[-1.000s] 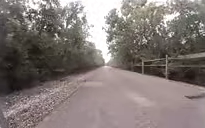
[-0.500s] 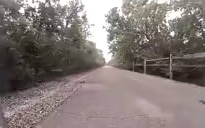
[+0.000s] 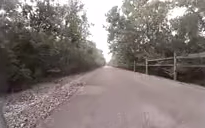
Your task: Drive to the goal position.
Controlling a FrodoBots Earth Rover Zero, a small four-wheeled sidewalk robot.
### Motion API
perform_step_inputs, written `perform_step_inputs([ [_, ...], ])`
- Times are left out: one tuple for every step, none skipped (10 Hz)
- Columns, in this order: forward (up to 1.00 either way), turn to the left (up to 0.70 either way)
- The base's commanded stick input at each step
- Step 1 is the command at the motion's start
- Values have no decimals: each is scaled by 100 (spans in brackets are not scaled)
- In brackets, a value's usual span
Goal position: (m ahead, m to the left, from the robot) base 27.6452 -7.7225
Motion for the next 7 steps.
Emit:
perform_step_inputs([
  [70, 0],
  [70, 0],
  [70, 0],
  [70, 0],
  [70, 0],
  [70, 0],
  [70, 0],
])
